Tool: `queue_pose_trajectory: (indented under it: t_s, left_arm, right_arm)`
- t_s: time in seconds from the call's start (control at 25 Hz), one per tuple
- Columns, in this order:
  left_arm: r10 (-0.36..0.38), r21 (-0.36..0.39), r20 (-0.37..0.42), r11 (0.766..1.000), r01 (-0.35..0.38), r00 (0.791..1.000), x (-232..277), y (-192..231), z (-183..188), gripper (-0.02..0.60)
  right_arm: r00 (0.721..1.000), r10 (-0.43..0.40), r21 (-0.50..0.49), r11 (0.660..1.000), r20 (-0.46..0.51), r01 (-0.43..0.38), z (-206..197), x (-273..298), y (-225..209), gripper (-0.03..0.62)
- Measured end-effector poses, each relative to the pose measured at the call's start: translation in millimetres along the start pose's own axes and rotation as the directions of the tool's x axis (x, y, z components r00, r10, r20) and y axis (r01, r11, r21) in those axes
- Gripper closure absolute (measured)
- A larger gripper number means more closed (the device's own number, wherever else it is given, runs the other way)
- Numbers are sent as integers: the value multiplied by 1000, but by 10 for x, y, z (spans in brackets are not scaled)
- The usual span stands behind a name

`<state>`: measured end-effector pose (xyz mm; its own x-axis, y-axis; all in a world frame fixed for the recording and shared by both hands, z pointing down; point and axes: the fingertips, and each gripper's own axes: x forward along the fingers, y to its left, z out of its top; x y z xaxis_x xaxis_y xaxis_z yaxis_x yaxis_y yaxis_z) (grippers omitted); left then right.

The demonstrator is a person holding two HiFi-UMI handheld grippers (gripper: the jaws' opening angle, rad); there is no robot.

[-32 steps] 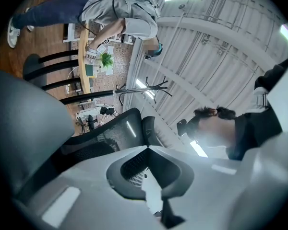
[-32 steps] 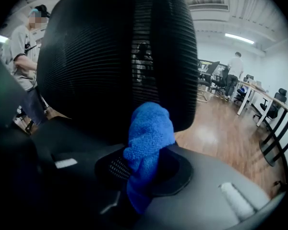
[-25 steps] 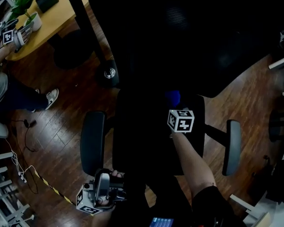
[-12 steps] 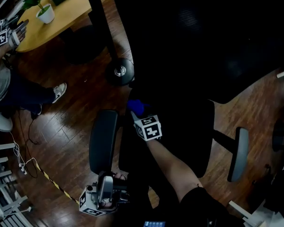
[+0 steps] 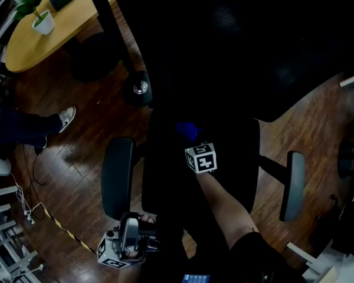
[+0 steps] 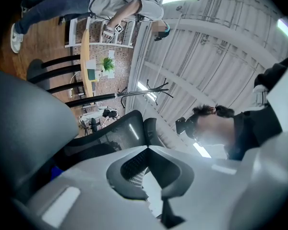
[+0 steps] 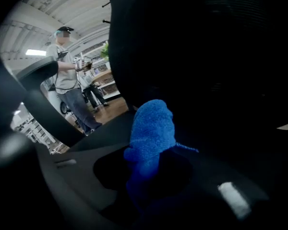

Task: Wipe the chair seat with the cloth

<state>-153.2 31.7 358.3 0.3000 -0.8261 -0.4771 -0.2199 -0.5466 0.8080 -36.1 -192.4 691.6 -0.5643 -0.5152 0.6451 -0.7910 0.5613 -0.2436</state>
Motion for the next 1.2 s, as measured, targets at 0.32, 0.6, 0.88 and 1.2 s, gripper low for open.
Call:
queue_pose_trajectory:
  t_s: [0.32,0.6,0.88,1.2]
  left_arm:
    - [-16,-19,-17,1000,16,1000,74,-33,-83,588]
    - [-31,-23,-27,999,30,999,122,-55,-132,589]
    - [-39,-20,-20,999,39,999,129,-98,-124,588]
    - [-30,-7,7,1000,30,1000,25,-126,-5,589]
  right_arm:
    - [942,-328,41,943,-72,331,-470,-1163,-1629,514]
    - [898,-434,107,892,-73,439,-602,-1685,-2148,514]
    - [914,-403,166,904,33,393,-446,-1703,-2037,514]
    - [989,-32,86,996,144,20,145,-807,-192,514]
